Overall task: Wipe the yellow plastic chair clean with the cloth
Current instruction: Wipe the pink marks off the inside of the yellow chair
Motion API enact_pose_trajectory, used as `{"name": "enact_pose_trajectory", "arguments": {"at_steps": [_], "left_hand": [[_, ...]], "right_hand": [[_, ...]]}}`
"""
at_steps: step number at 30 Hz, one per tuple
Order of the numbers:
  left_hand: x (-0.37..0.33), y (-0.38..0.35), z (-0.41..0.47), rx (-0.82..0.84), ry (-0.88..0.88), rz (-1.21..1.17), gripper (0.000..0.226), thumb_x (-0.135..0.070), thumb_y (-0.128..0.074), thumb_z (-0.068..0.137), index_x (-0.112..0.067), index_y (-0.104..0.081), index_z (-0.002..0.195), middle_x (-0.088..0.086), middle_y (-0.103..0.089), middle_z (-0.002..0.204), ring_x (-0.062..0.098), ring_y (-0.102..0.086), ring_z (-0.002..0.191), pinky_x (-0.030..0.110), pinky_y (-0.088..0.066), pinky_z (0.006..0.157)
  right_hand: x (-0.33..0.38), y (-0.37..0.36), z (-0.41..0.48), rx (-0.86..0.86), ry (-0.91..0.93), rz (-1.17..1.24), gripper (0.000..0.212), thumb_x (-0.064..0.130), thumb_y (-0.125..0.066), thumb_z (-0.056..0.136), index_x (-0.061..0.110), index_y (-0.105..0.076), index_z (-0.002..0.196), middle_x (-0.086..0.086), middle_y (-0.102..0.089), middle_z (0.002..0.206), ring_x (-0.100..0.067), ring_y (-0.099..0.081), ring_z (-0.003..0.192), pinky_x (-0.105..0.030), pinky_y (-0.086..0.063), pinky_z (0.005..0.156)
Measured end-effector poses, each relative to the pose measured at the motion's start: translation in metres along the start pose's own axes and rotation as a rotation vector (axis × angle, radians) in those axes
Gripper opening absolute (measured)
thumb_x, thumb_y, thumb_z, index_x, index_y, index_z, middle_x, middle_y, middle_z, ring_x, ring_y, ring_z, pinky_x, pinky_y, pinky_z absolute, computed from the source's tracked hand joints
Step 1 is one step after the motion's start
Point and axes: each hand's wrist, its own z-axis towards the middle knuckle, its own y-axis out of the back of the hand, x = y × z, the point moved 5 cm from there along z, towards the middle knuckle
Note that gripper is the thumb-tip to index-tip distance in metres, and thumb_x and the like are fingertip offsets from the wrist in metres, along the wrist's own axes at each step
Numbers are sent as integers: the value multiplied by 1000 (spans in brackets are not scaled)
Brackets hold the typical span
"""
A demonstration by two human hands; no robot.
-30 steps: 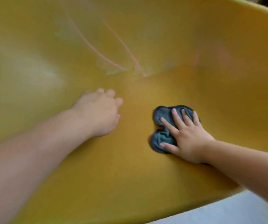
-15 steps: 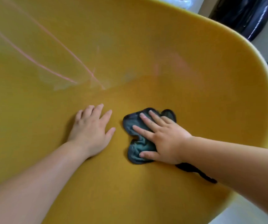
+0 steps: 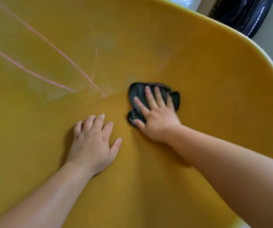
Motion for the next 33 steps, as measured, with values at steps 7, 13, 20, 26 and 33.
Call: {"name": "enact_pose_trajectory", "arguments": {"at_steps": [7, 13, 20, 26, 33], "left_hand": [[2, -2, -1, -2, 0, -15, 63, -58, -36, 85, -17, -67, 123, 14, -56, 140, 36, -48, 128, 58, -37, 104], [1, -5, 0, -27, 3, 0, 62, -57, -36, 86, -17, -67, 122, 14, -56, 140, 36, -48, 128, 58, -37, 104], [3, -4, 0, -49, 7, 14, 58, -51, -38, 84, -18, -68, 121, 13, -58, 138, 36, -50, 126, 56, -39, 103], [5, -4, 0, -48, 11, -39, 58, -44, -36, 83, -17, -69, 121, 12, -59, 137, 36, -50, 126, 55, -38, 102], [10, 1, 1, -140, 26, -156, 57, -41, -35, 82, -17, -70, 120, 9, -61, 134, 32, -51, 124, 50, -35, 101]], "right_hand": [[-86, 27, -40, -15, 13, -295, 91, 93, -8, 78, 51, 6, 158, -13, 23, 167, -44, 22, 152, -57, 7, 123], [-149, 94, 6, -136, -270, -554, 110, 99, -5, 72, 37, 14, 160, -24, 31, 162, -53, 28, 147, -70, 6, 119], [24, -3, 3, 14, -9, 41, 84, 80, -12, 93, 37, 14, 160, -5, 27, 168, -41, 28, 151, -66, 10, 119], [-50, 12, -32, -12, 120, -228, 77, 83, -9, 91, 50, 15, 156, -3, 26, 168, -39, 28, 152, -58, 11, 124], [-154, 109, 20, -299, -287, -615, 90, 85, -6, 86, 38, 9, 161, -14, 17, 169, -49, 18, 152, -65, 0, 122]]}}
